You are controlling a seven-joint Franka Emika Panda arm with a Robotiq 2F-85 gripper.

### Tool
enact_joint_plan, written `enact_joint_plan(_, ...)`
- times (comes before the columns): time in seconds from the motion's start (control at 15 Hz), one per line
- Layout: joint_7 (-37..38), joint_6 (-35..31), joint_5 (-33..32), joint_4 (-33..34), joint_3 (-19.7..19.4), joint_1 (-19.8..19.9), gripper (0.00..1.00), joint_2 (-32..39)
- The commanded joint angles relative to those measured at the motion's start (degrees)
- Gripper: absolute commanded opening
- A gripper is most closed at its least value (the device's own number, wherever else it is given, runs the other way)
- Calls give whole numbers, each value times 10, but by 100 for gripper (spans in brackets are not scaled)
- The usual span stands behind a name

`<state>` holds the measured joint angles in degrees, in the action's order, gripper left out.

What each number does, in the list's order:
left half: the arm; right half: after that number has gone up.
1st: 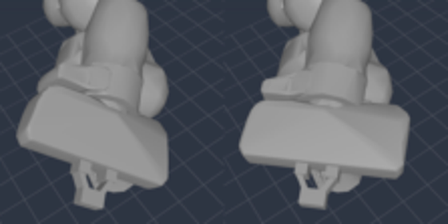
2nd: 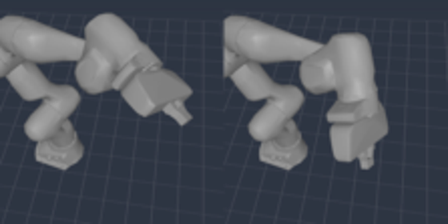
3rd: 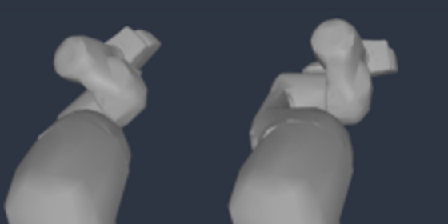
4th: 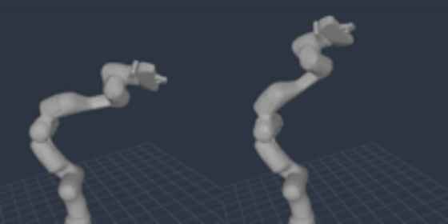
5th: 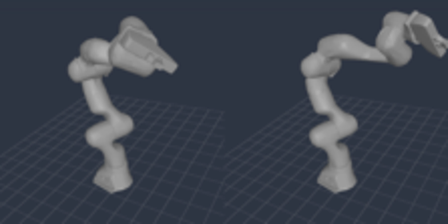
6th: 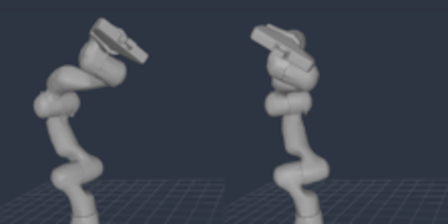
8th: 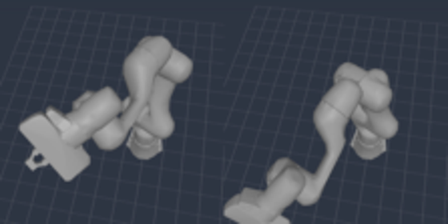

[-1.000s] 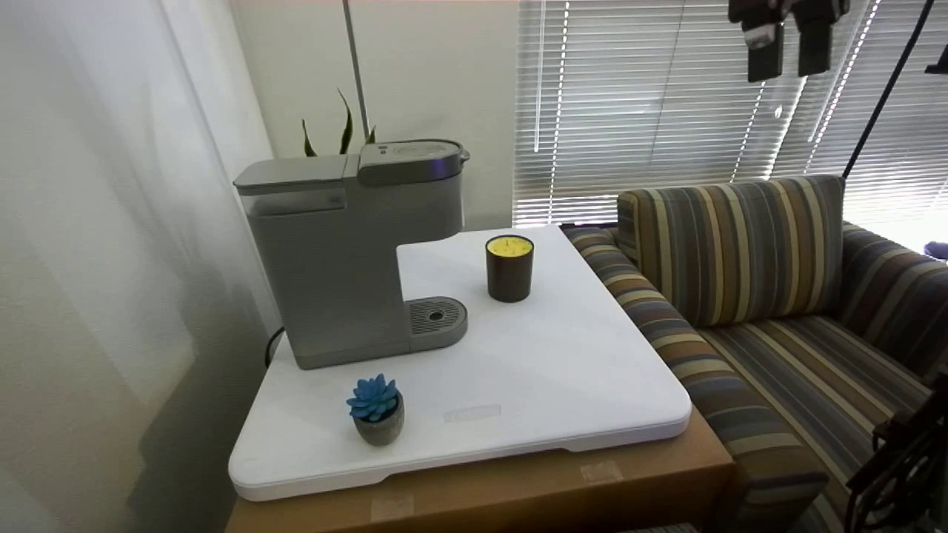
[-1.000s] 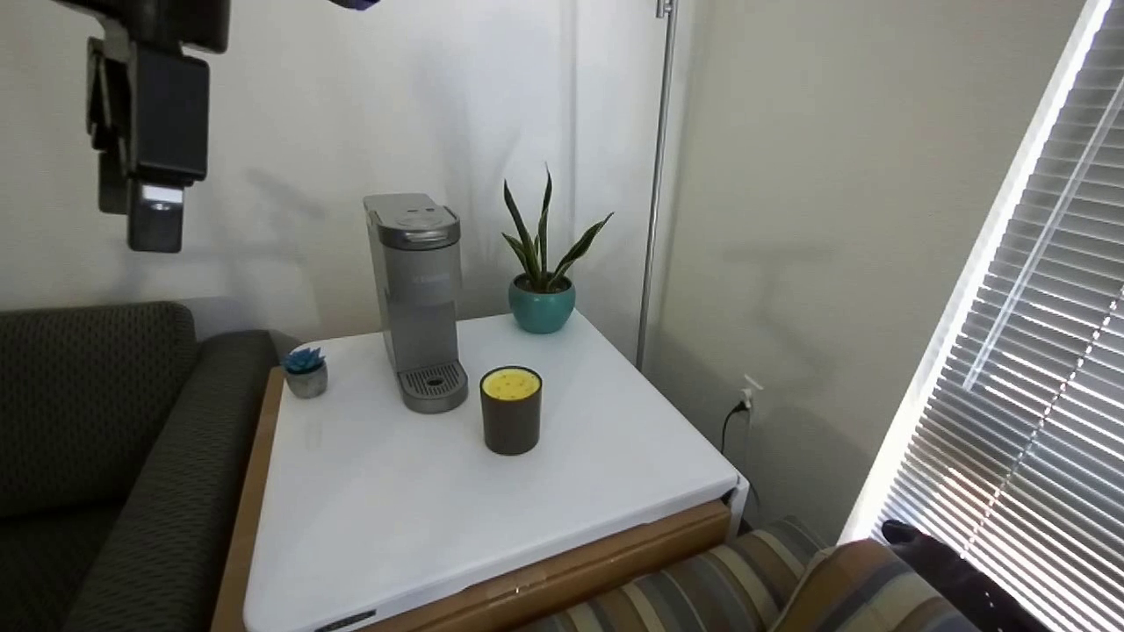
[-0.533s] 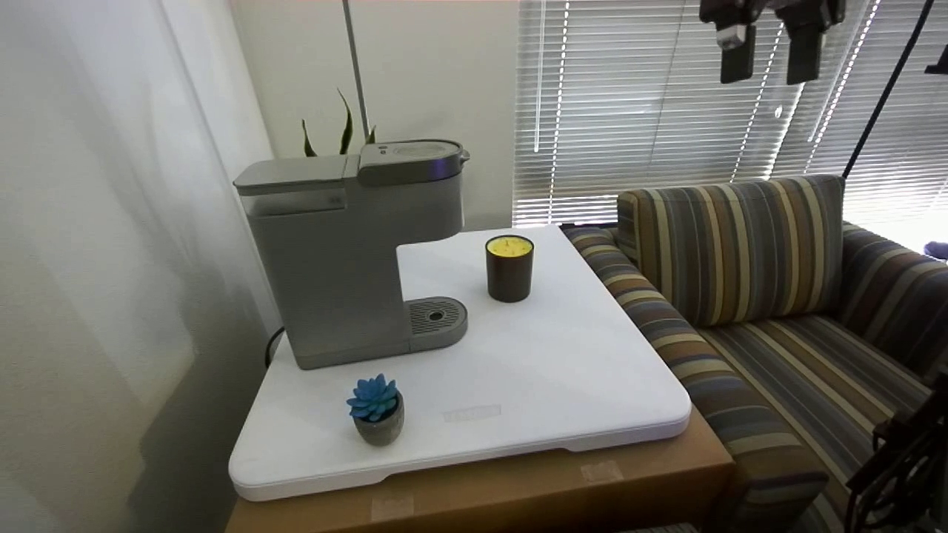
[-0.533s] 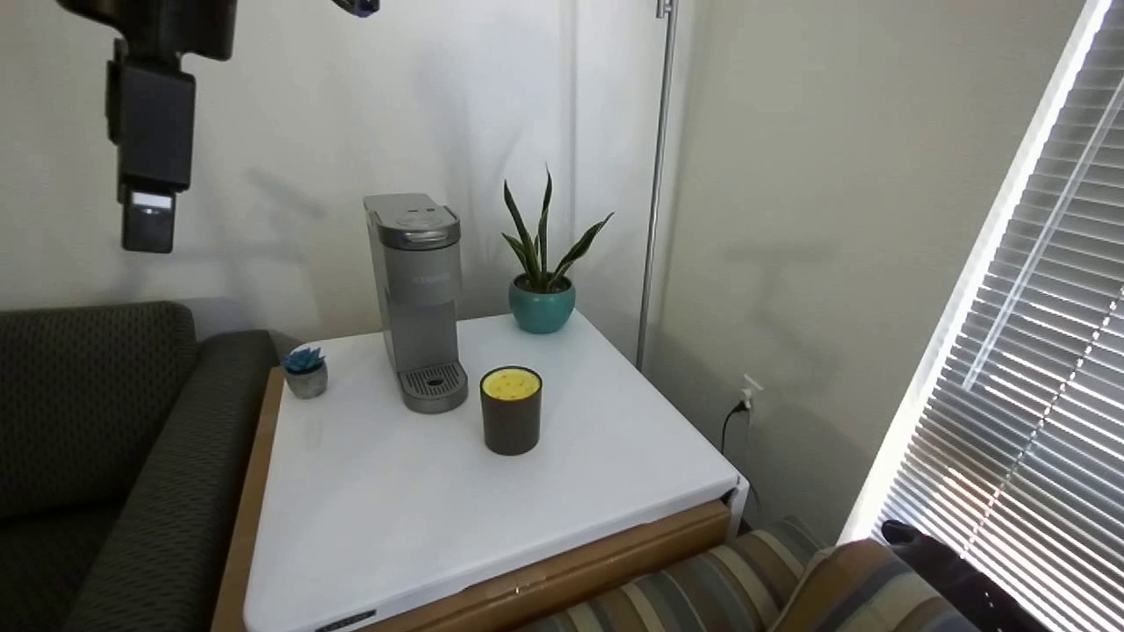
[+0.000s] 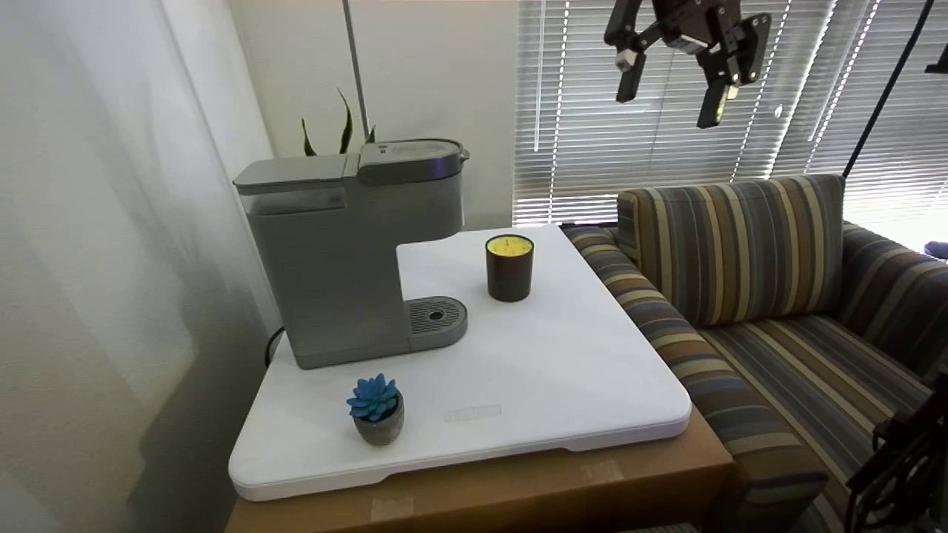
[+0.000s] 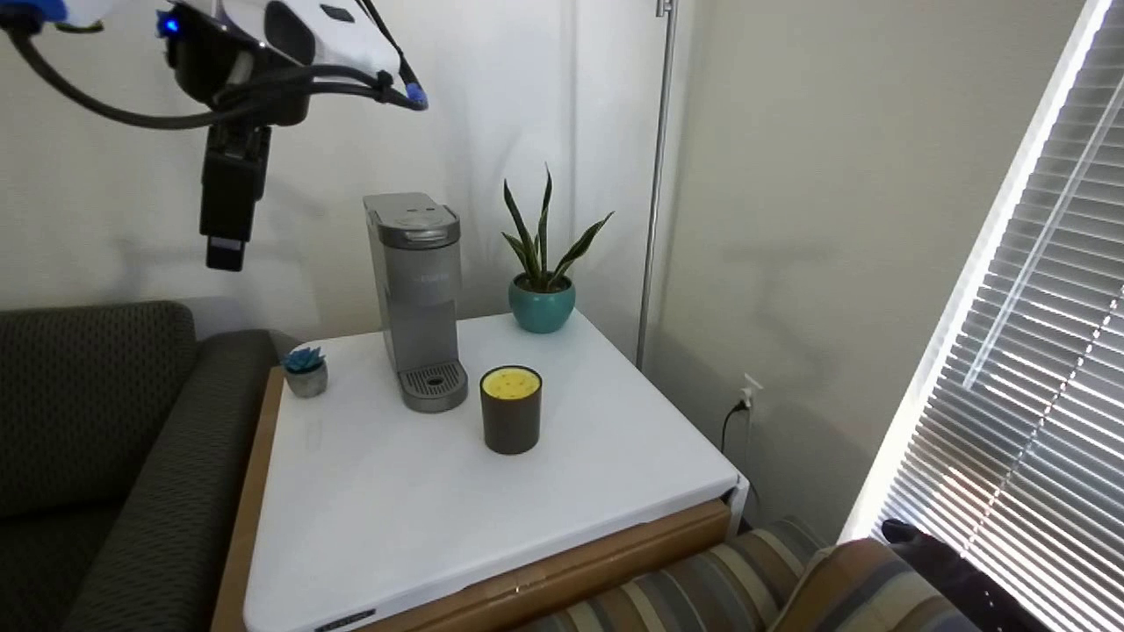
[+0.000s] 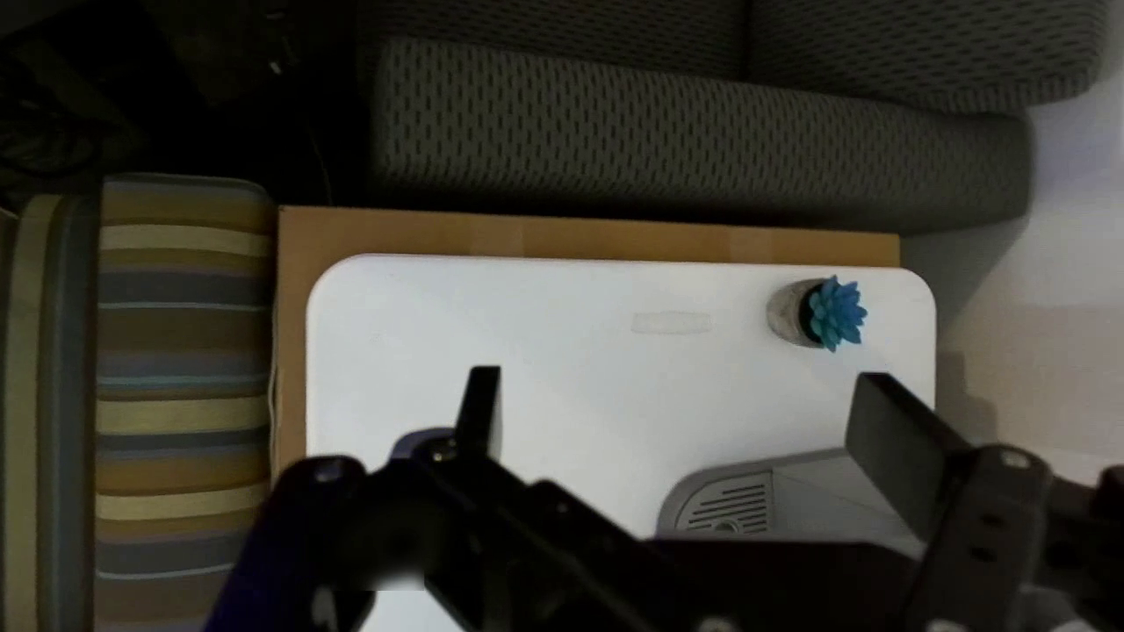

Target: Open the top of the coffee maker

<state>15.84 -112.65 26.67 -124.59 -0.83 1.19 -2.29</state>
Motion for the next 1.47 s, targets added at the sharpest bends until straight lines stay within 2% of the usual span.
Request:
enact_joint_plan(0.0,-6,-31,66,27,-10,6,100,34)
enact_joint_plan(0.07,-17,-29,84,32,-12,7,100,37)
enact_joint_plan(0.13,-2,-24,54,14,-7,3,100,21)
enact_joint_plan(0.47,15,-40,72,19,-13,5,100,29)
enact_joint_plan(1.0,-150,-16,137,76,-11,12,100,120)
enact_joint_plan(1.27,-150,-28,96,124,-6,5,100,164)
enact_joint_plan(1.4,-111,-26,67,144,-7,-1,100,169)
